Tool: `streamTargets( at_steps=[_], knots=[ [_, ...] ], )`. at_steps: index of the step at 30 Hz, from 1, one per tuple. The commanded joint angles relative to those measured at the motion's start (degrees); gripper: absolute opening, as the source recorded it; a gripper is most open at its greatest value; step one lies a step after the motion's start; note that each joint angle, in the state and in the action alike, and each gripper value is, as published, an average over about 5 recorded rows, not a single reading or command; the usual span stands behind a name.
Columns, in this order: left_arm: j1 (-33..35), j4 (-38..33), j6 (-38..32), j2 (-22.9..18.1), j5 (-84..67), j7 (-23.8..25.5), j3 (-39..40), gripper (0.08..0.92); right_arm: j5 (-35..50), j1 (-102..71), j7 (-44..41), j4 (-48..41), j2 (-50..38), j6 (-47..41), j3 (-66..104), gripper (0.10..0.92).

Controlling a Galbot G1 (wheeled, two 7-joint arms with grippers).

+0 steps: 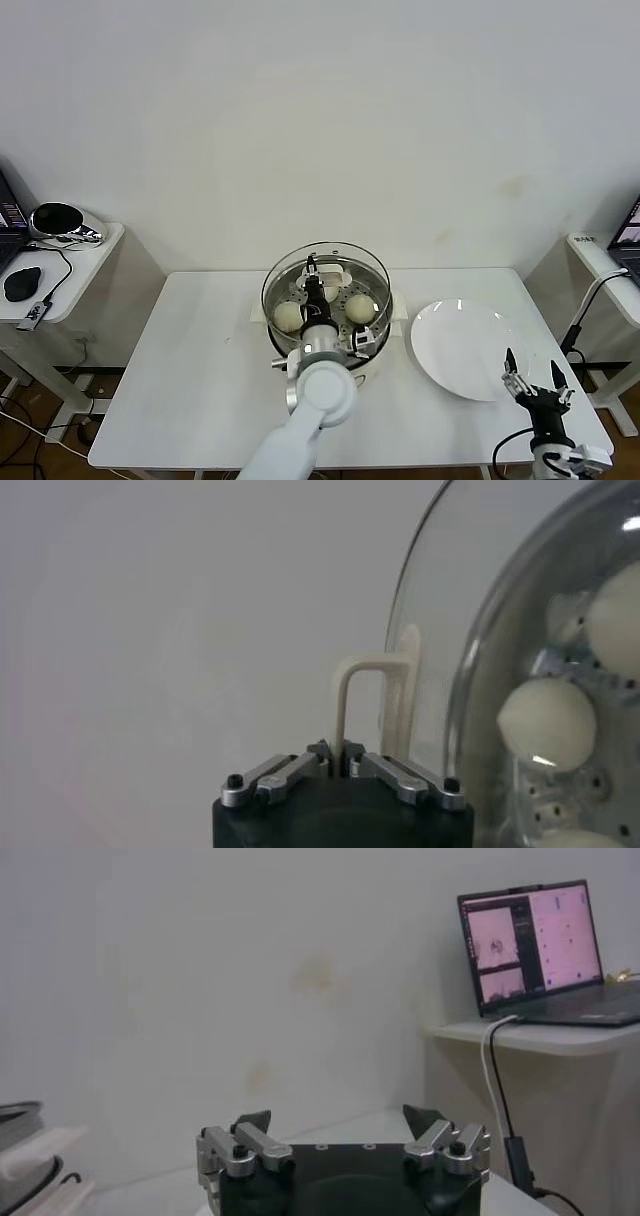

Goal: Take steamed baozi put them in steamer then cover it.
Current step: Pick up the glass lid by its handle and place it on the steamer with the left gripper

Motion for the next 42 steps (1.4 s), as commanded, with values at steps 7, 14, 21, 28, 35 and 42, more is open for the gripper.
streamTargets(
  at_steps=[7,14,21,28,35,42],
  knots=[
    [-0.6,4.7,1.3,-0.5,2.2,0.3,1.1,0.146,0.1,0.1,0.0,-0.1,0.1,0.1,0.0,0.823],
    [-0.2,4.7,1.8,-0.5,2.3,1.2,0.5,0.146,0.1,0.1,0.0,-0.4,0.1,0.3,-0.3,0.823],
    [0.3,4.2,1.7,-0.5,2.2,1.2,0.6,0.146,0.0,0.1,0.0,-0.5,0.0,0.3,-0.3,0.823],
    [0.4,3.3,1.7,-0.5,2.0,1.7,1.4,0.146,-0.2,0.2,0.0,-0.6,0.2,0.4,-0.4,0.823],
    [0.2,4.3,1.5,-0.5,1.9,1.3,1.1,0.146,-0.3,0.1,-0.1,-0.6,0.2,0.5,-0.3,0.823],
    [0.4,5.2,1.1,-0.5,2.0,0.5,0.9,0.146,-0.3,0.2,-0.1,-0.8,0.2,0.6,-0.5,0.823]
  ],
)
